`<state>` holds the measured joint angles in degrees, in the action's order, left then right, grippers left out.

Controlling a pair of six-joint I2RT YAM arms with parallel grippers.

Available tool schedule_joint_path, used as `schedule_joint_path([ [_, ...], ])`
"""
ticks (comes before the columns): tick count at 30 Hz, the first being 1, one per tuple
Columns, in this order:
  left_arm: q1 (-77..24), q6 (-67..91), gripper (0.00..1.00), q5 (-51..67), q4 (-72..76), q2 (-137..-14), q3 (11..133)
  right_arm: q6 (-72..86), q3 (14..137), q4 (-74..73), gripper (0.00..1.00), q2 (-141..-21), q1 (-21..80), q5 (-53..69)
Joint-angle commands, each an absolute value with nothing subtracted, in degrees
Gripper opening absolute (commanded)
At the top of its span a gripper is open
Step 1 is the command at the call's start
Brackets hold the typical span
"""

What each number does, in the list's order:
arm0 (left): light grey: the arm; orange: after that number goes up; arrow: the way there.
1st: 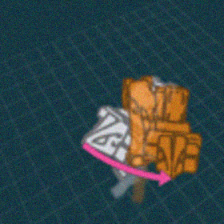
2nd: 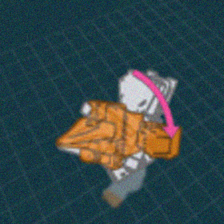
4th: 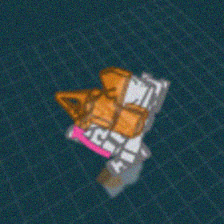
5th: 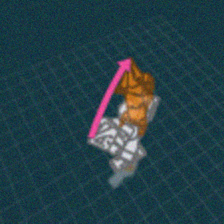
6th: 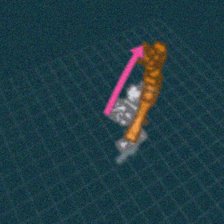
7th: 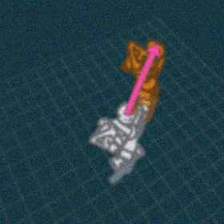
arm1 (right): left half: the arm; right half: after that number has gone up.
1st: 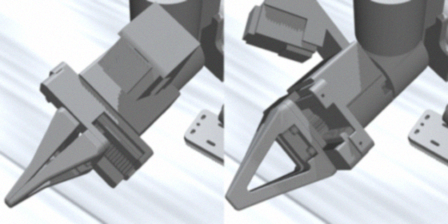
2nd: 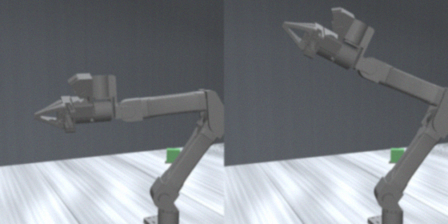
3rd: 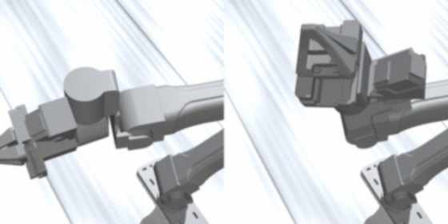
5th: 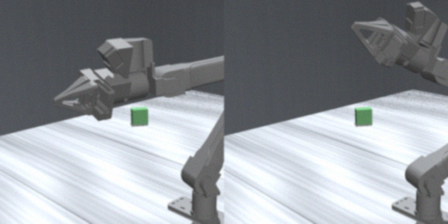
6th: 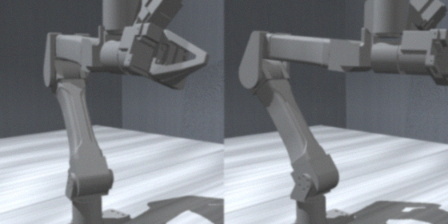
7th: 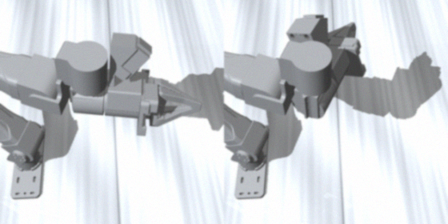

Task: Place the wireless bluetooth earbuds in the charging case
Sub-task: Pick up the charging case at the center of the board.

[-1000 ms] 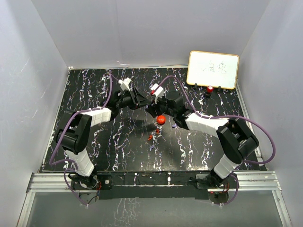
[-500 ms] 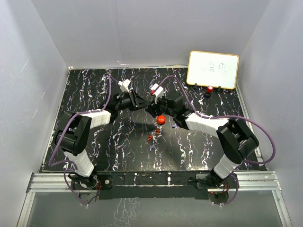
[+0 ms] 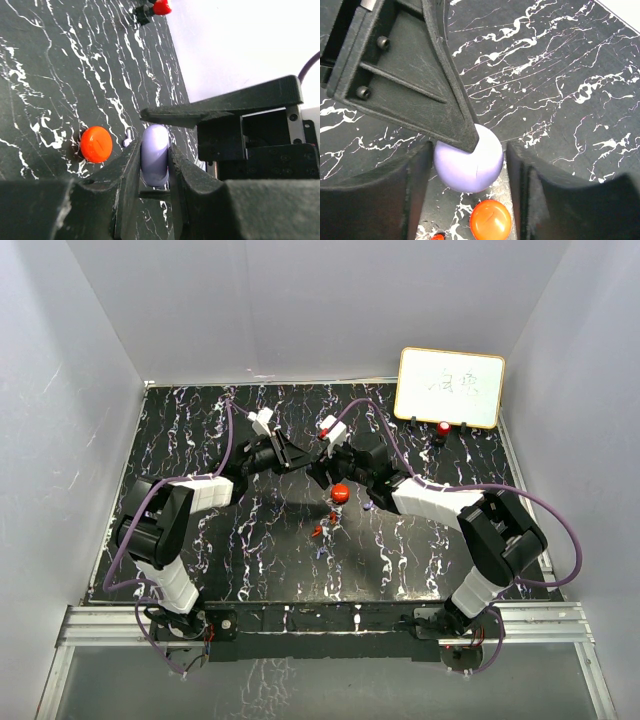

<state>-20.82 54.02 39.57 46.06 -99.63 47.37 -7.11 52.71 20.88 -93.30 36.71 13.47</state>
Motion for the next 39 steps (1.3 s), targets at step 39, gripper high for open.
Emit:
schedule_joint_path([
  [39, -19.79, 63.13, 0.0, 55.32, 85.75, -112.45, 48.48, 31.08, 44.17, 32.62, 0.66, -87.95, 17.84, 46.1],
])
